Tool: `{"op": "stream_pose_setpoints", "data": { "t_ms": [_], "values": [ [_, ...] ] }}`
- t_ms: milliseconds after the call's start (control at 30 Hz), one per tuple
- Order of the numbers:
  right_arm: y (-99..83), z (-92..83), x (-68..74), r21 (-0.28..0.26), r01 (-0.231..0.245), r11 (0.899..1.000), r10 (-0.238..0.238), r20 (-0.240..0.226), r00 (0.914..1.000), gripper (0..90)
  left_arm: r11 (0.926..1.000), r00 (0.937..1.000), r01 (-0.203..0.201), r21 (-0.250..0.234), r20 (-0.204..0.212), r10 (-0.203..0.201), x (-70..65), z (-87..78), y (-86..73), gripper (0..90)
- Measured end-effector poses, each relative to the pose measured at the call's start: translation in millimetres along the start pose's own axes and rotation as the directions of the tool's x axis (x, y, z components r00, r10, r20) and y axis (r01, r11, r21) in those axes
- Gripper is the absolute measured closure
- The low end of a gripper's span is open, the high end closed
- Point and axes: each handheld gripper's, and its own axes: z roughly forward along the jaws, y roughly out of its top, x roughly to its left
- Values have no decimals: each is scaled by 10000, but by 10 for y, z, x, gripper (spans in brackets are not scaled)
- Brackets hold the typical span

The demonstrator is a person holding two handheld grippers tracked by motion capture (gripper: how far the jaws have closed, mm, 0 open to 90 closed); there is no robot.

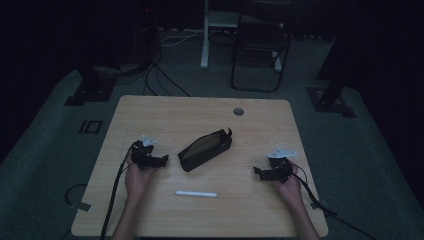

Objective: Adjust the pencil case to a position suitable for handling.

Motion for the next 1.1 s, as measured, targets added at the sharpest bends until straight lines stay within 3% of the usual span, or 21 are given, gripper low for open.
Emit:
{"op": "stream_pose_setpoints", "data": {
  "t_ms": [233, 333, 700, 900, 1100],
  "values": [
    [0, 0, -1, -3, 8, 10000, -8, 0, 10000, 175, 9999, 9997, 150, -66, -169, -151, 15, -33, -30, 80],
    [0, 0, 0, 0, 8, 10000, -8, 2, 10000, 175, 9993, 9987, 352, -154, -365, -357, 26, -81, -52, 191],
    [0, 0, 0, 1, 21, 10000, -21, -4, 10000, 175, 9970, 9962, 666, 405, -585, -642, 11, -191, -21, 429],
    [0, 0, 0, 0, 10, 10000, -10, -6, 10000, 175, 9963, 9950, 758, -399, -625, -782, 14, -333, 22, 442],
    [0, 0, 0, -1, 11, 10000, -11, -8, 10000, 175, 9934, 9941, 814, -809, -648, -867, 4, -459, 58, 441]
  ]
}}
